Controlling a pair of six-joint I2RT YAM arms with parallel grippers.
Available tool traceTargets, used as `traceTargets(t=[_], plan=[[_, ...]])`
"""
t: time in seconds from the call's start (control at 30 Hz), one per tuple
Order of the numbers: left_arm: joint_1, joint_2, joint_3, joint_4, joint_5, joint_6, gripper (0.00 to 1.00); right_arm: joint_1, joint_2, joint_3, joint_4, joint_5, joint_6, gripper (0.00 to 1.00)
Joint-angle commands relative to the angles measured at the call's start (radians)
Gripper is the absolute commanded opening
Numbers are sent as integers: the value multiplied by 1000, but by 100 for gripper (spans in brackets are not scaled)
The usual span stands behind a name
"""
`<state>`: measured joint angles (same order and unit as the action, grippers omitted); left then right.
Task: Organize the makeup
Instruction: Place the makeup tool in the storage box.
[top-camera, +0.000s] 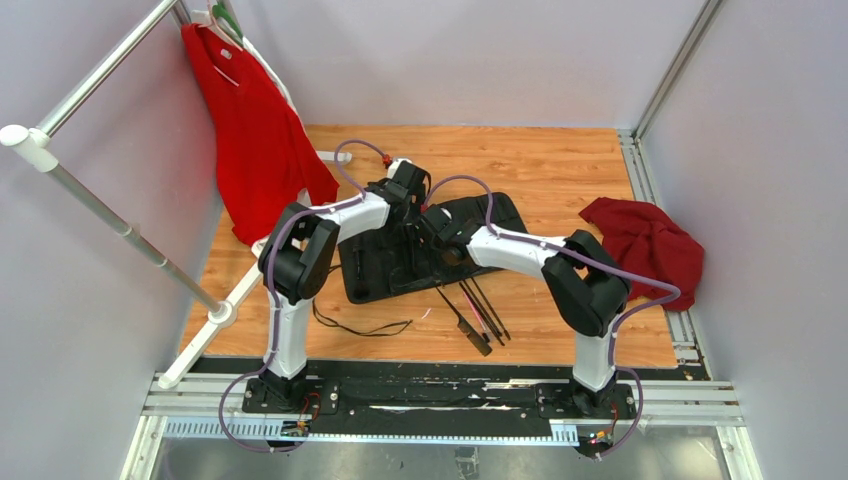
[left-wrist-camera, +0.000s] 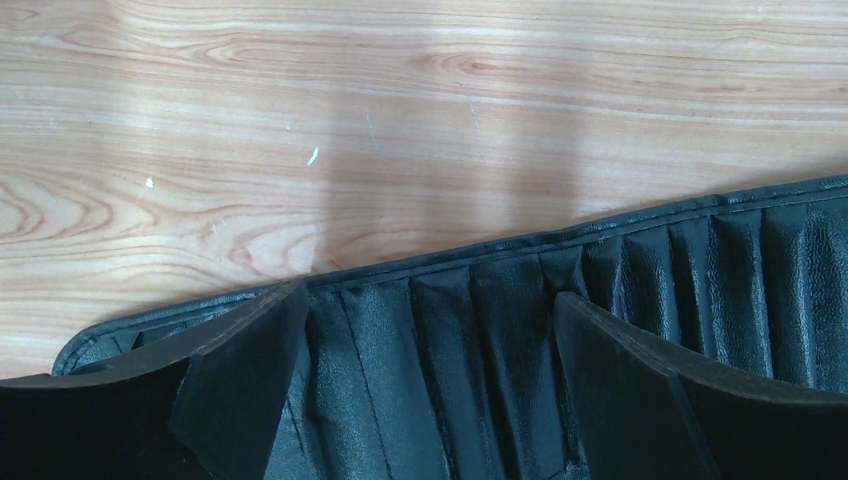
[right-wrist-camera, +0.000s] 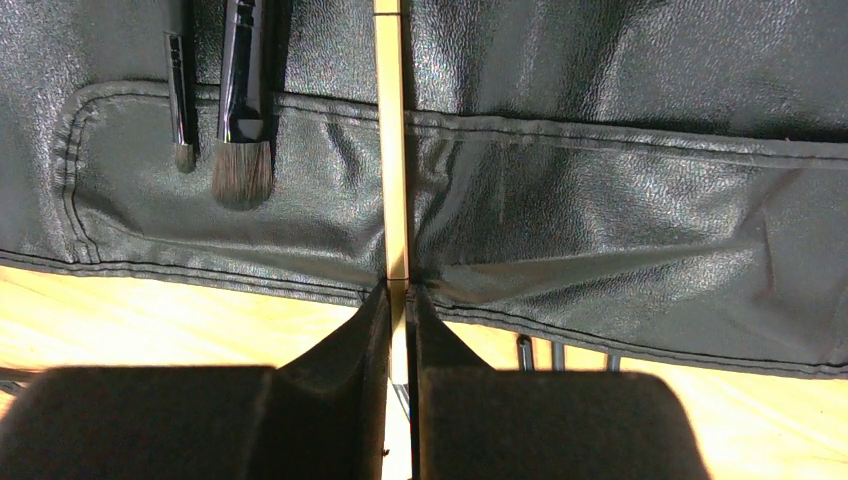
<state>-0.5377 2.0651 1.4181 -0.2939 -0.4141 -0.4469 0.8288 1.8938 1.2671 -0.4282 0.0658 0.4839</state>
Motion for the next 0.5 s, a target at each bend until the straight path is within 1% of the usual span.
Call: traceTargets(t=[0.0,0.47], plan=[[-8,-11,-28,-39,43,-6,98,-22,29,36,-13,6,11,1],[-7,-16,-48,-30,59,-13,98,-37,51,69,1,22,5,1]])
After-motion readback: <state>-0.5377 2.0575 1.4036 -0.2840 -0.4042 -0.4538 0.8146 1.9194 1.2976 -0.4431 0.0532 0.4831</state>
